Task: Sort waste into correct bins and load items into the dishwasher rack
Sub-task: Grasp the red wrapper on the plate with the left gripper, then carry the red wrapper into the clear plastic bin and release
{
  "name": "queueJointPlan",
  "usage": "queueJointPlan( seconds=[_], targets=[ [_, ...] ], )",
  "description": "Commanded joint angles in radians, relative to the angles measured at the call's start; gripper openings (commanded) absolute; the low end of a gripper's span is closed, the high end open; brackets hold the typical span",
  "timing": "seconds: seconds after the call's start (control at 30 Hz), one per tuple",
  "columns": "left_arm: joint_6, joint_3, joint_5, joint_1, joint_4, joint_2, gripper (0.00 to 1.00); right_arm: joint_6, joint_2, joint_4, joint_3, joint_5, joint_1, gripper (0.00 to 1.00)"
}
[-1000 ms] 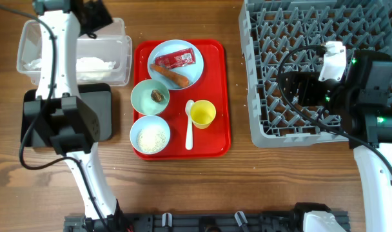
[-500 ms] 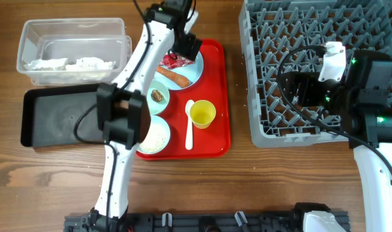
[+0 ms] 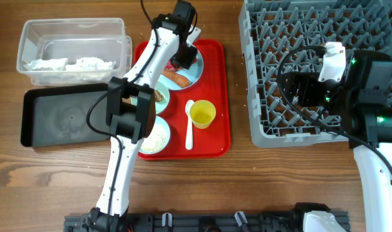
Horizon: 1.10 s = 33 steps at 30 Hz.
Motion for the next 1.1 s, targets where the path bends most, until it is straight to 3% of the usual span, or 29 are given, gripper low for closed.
queueJointPlan(
  seconds=[0.0,0.07,0.1,0.27,0.5,0.67,0.87,0.9,0.93,0.97,1.0,1.07],
  targets=[
    [-0.041,-0.028,0.016,0.003,-0.016,0.047,0.23,0.011,0.006,-0.005,0.014,-0.011,0.003,1.0],
    [-0.049,-0.035,0.017,0.003,-0.016,0.048,0.07,0.011,0.006,-0.006,0.013,-0.008,0.003,1.0],
    [-0.049,-0.035,0.017,0.003,-0.016,0.048,0.04,0.011,0.006,-0.008,0.013,-0.008,0.003,1.0],
    [-0.098,-0.026,0.015,0.004,-0.023,-0.014,0.04,0.011,0.006,-0.01,0.013,-0.007,0.003,1.0],
    [-0.27,0.014,0.009,0.06,-0.024,-0.283,0.04,0.011,0.006,-0.007,0.014,-0.008,0.003,1.0],
    [-0.413,0.014,-0.056,0.201,-0.101,-0.447,0.04,0.011,0.006,-0.007,0.014,-0.008,0.003,1.0],
    [-0.472,0.001,-0.062,0.445,-0.103,-0.375,0.04,0.012,0.006,-0.007,0.014,-0.008,0.003,1.0],
    [-0.48,-0.003,-0.06,0.469,-0.095,-0.349,0.11,0.012,0.006,-0.007,0.014,-0.008,0.003,1.0],
    [-0.495,-0.003,-0.058,0.489,-0.095,-0.322,0.33,0.012,0.006,-0.008,0.013,-0.008,0.003,1.0],
    [-0.498,-0.003,-0.058,0.504,-0.094,-0.296,0.76,0.013,0.006,-0.007,0.014,-0.008,0.003,1.0],
    [-0.498,-0.003,-0.058,0.51,-0.093,-0.277,0.96,0.013,0.006,-0.007,0.014,-0.008,0.003,1.0],
    [-0.498,-0.003,-0.058,0.51,-0.09,-0.264,1.0,0.012,0.006,-0.008,0.013,-0.008,0.003,1.0]
  ],
)
